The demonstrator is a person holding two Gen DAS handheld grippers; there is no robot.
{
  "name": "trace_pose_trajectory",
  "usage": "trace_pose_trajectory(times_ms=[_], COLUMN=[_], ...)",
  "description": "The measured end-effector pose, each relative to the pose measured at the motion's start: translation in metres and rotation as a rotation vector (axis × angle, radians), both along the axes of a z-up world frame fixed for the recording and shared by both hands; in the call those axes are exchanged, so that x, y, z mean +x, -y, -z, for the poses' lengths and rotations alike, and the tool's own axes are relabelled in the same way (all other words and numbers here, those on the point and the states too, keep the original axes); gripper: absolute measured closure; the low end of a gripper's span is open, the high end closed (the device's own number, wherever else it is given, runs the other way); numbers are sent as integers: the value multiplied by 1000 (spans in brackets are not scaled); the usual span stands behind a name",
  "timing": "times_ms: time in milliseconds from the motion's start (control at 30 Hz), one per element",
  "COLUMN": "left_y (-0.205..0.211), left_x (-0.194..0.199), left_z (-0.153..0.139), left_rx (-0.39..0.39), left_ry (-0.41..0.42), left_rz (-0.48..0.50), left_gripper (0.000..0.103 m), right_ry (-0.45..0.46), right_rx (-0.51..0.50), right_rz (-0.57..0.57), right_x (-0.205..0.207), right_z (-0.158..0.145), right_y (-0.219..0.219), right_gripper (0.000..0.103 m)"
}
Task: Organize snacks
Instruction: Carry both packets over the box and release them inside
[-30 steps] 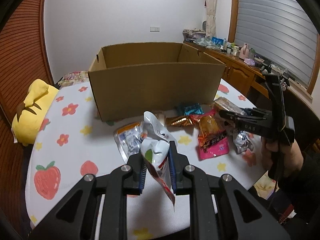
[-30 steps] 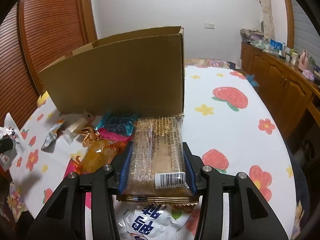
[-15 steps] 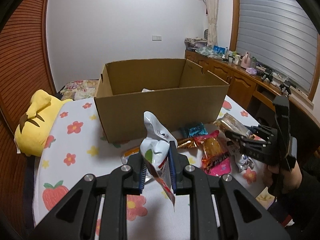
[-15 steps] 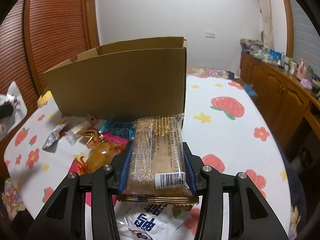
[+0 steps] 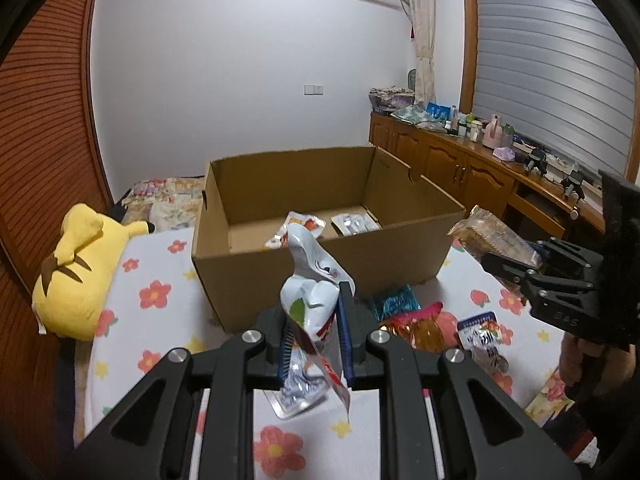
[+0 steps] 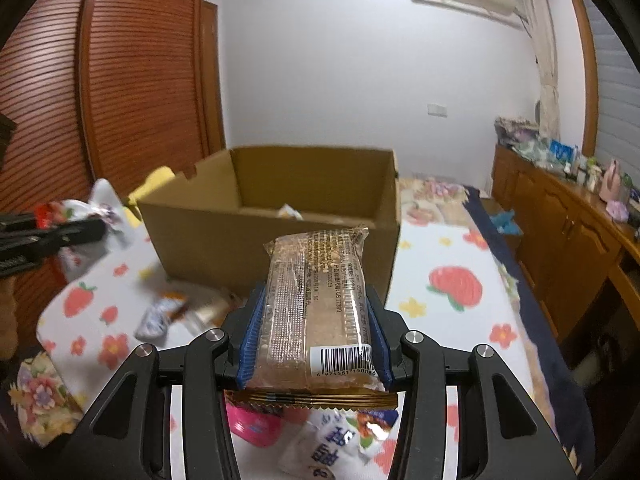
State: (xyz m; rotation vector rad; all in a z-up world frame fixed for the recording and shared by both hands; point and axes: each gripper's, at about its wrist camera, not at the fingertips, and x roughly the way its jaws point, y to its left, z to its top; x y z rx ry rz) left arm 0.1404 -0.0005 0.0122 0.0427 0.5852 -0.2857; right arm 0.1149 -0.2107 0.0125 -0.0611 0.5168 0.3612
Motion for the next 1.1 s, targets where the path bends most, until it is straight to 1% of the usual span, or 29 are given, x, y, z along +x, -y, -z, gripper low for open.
trace_pose_trajectory(times_ms=[167,267,567,633,800,1100], left_y=[3,5,10,11,11,14], left_x=[14,24,47,53,62,75], left_z=[-9,-11,-13,-15,-15,-11], left_rx=[10,22,41,45,30,50], left_ry=[13,14,7,10,3,-11], left_rz=[0,-5,-10,-14,-24,-33], left_gripper=[86,86,86,86,86,86], right_ry=[18,9,-66,-68,-84,-155], right_rx=[-4,-1,6,7,23,3], right_rz=[-16,-20,-25,-16,-1,5], right_x=[8,19,64,70,87,119], right_z=[-15,-19,-17,-17,-14,-10], right_y=[-8,-11,-19,-20,-27,-40], right_gripper=[57,57,57,57,57,56])
